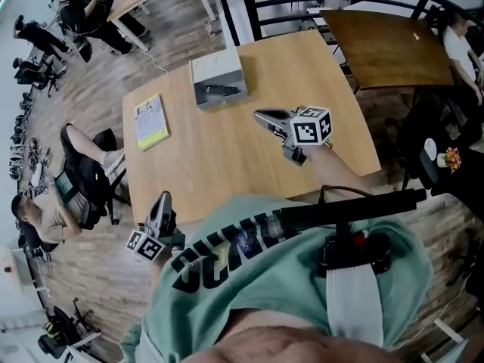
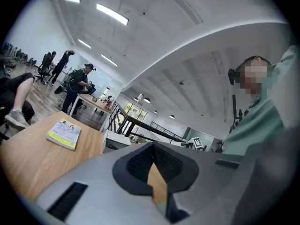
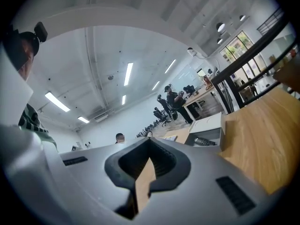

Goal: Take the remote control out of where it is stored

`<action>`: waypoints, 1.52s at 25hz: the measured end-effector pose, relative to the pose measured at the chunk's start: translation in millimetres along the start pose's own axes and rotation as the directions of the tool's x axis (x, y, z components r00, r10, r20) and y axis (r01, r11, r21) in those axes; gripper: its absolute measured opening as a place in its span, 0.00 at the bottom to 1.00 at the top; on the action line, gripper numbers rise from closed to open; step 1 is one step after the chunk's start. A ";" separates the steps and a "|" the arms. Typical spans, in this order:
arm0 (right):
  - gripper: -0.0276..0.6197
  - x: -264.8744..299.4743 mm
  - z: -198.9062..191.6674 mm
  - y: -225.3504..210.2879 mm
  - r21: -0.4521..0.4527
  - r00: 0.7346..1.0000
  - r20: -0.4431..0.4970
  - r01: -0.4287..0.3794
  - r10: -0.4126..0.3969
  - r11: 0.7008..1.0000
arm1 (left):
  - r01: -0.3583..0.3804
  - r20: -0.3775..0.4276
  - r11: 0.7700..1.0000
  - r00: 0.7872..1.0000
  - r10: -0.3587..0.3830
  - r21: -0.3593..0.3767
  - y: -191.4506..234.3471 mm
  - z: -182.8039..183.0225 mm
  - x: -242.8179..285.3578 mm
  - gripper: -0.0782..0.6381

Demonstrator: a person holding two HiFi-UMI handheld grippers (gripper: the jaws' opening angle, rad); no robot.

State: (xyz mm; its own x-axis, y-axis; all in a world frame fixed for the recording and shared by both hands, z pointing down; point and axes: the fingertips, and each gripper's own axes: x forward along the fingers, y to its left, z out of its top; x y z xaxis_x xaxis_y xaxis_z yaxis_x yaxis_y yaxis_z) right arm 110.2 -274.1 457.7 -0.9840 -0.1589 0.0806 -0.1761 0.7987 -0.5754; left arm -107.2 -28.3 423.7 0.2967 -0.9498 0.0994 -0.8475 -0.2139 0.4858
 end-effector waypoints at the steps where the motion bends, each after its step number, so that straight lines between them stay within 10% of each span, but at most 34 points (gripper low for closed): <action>1: 0.04 1.6 -0.2 -5.1 0.012 1.000 0.001 -0.001 0.001 1.000 | -0.006 -0.006 1.000 1.000 0.006 0.001 1.5 0.6 3.2 0.11; 26: 0.04 196.6 8.1 75.0 -0.131 0.974 -0.137 0.165 -0.182 0.978 | 0.228 -0.006 0.972 0.974 -0.228 -0.065 234.6 69.0 -15.7 0.11; 38: 0.04 167.6 20.3 -25.8 0.021 0.992 -0.122 0.037 -0.035 0.999 | 0.086 -0.042 0.995 0.995 -0.088 -0.044 171.3 14.2 58.8 0.11</action>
State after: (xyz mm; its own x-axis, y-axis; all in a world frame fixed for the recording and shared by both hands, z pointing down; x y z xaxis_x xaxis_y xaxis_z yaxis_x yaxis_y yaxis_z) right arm -49.6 -333.1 469.5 -0.9733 -0.1146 0.1990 -0.2122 0.7801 -0.5886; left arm -241.2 -124.0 500.4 0.3882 -0.9169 0.0932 -0.7989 -0.2844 0.5299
